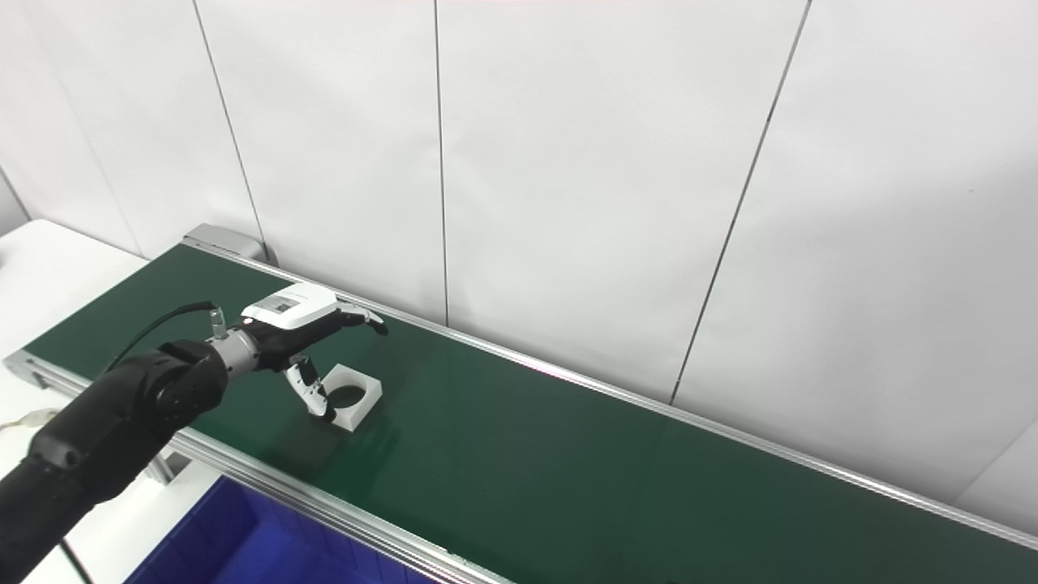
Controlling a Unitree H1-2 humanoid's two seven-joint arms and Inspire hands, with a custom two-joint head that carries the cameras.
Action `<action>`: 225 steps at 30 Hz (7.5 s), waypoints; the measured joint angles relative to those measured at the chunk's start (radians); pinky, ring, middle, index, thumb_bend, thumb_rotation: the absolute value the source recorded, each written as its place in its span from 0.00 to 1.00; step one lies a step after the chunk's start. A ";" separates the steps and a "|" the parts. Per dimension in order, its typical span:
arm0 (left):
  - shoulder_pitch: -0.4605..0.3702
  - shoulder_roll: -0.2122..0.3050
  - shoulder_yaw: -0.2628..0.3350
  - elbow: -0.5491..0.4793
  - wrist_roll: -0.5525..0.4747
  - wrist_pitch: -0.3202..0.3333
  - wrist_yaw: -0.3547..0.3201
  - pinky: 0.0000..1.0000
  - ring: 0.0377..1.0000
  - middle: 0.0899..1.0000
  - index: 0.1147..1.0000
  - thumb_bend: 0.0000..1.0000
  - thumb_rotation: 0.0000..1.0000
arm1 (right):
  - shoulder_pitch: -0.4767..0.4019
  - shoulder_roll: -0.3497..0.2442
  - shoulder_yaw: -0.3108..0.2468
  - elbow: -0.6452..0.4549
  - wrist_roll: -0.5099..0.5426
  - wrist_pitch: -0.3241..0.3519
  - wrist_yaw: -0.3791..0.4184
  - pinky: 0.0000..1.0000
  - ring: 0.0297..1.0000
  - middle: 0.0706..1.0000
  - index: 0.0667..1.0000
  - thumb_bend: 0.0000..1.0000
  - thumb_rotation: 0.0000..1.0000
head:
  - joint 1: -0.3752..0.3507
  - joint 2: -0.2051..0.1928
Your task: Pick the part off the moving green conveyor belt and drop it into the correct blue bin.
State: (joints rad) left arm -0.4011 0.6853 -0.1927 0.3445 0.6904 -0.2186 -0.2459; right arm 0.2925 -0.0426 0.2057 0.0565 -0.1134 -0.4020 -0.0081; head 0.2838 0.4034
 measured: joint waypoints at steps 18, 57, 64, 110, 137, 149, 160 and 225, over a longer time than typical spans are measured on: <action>-0.063 -0.051 -0.096 0.173 0.044 -0.003 0.054 0.80 0.83 0.84 0.78 0.90 0.00 | 0.000 -0.001 0.000 0.000 0.001 -0.001 0.000 0.75 0.80 0.82 0.90 0.52 0.63 | -0.003 0.000; -0.158 -0.145 -0.199 0.414 -0.052 -0.127 0.158 0.41 0.39 0.43 0.46 0.50 0.00 | 0.009 0.000 0.004 -0.013 0.001 -0.002 0.000 0.74 0.79 0.82 0.90 0.54 0.65 | -0.015 0.012; -0.155 -0.144 -0.198 0.403 -0.065 -0.140 0.146 0.41 0.39 0.42 0.47 0.50 0.00 | 0.008 0.000 0.004 -0.013 0.001 -0.002 0.000 0.74 0.79 0.82 0.90 0.54 0.63 | -0.021 0.014; 0.317 -0.051 0.223 -0.822 -0.466 0.130 -0.170 0.40 0.41 0.42 0.44 0.50 0.00 | 0.062 -0.001 0.009 -0.211 -0.005 0.038 0.003 0.71 0.77 0.80 0.86 0.63 0.62 | -0.149 0.339; 0.572 -0.079 0.265 -0.950 -0.523 0.295 -0.226 0.39 0.42 0.44 0.43 0.50 0.00 | 0.067 -0.018 -0.036 -0.352 0.022 0.196 0.039 0.66 0.72 0.76 0.84 0.68 0.59 | -0.052 0.471; 0.692 -0.160 0.221 -0.785 -0.430 0.194 -0.164 0.39 0.41 0.43 0.44 0.50 0.00 | 0.075 -0.018 -0.053 -0.359 0.042 0.200 0.039 0.67 0.73 0.75 0.85 0.67 0.57 | -0.063 0.469; 0.709 -0.183 0.183 -0.622 -0.340 0.118 -0.116 0.38 0.39 0.44 0.45 0.50 0.00 | 0.084 -0.019 -0.059 -0.359 0.052 0.200 0.039 0.68 0.73 0.76 0.85 0.67 0.56 | -0.063 0.468; 0.674 -0.155 0.180 -0.609 -0.225 0.080 -0.053 0.72 0.84 0.89 0.92 0.80 0.60 | 0.078 -0.009 -0.047 -0.339 0.032 0.199 0.041 0.66 0.72 0.76 0.84 0.67 0.57 | -0.156 0.413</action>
State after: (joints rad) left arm 0.2727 0.5305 -0.0128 -0.2642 0.4654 -0.1383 -0.2988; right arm 0.3701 -0.0515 0.1589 -0.2821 -0.0811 -0.2033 0.0328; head 0.1275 0.8162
